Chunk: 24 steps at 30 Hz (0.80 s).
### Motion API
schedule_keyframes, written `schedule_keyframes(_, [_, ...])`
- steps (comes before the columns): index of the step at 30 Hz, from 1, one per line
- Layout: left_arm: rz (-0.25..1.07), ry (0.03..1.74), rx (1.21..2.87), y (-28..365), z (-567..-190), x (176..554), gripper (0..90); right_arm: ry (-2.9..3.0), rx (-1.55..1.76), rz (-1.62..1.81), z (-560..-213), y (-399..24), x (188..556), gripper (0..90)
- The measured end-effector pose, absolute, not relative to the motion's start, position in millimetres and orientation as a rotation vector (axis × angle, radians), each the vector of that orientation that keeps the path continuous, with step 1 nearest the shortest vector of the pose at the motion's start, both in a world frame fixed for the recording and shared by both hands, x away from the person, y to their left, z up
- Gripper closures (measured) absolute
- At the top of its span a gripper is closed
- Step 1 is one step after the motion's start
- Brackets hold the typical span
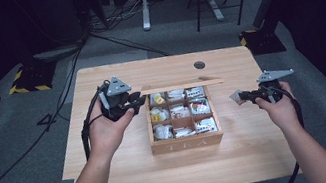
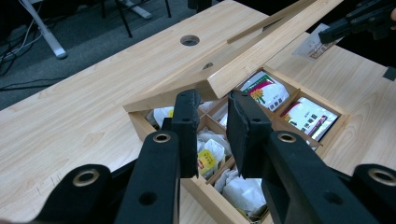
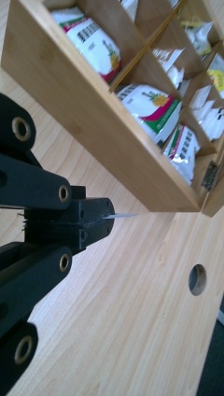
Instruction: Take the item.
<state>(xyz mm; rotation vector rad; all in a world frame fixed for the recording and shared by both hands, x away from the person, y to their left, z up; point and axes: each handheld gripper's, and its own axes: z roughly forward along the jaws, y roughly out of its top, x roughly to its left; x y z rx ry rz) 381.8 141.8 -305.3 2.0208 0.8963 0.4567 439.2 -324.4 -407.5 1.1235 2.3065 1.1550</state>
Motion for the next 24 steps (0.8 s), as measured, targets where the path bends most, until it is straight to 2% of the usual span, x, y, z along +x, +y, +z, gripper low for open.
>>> schedule_keyframes(24, [0.461,0.897,2.026,141,-305,382,73.4,2.418,1.206,1.056,-440,-331,445,90.0])
